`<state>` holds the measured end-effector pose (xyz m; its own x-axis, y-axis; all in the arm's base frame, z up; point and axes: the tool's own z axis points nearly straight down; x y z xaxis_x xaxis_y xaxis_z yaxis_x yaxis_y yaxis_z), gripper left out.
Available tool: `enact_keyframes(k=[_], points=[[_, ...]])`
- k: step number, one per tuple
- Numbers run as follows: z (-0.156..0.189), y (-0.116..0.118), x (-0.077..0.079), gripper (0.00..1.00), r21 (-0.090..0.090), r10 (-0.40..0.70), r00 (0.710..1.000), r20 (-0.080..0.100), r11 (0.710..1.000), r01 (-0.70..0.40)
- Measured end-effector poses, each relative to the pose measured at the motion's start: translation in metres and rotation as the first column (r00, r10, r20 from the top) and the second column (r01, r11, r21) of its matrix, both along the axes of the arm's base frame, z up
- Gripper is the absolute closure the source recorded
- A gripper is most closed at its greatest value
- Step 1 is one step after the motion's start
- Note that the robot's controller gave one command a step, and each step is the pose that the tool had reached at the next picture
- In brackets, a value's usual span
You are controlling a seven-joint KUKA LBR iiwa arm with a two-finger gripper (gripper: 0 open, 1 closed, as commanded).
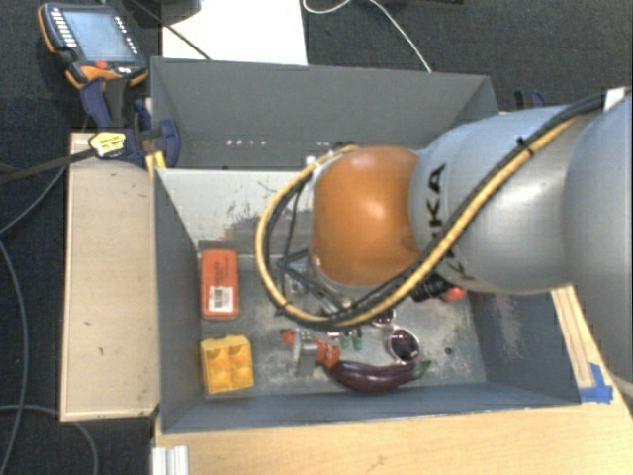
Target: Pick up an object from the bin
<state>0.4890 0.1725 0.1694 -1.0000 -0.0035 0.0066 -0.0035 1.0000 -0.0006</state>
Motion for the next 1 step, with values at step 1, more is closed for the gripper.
enact_keyframes(k=[1], points=[[0.0045, -0.0011, 0.0021, 0.00, 0.002, -0.007, 1.000, 0.008, 1.000, 0.007]])
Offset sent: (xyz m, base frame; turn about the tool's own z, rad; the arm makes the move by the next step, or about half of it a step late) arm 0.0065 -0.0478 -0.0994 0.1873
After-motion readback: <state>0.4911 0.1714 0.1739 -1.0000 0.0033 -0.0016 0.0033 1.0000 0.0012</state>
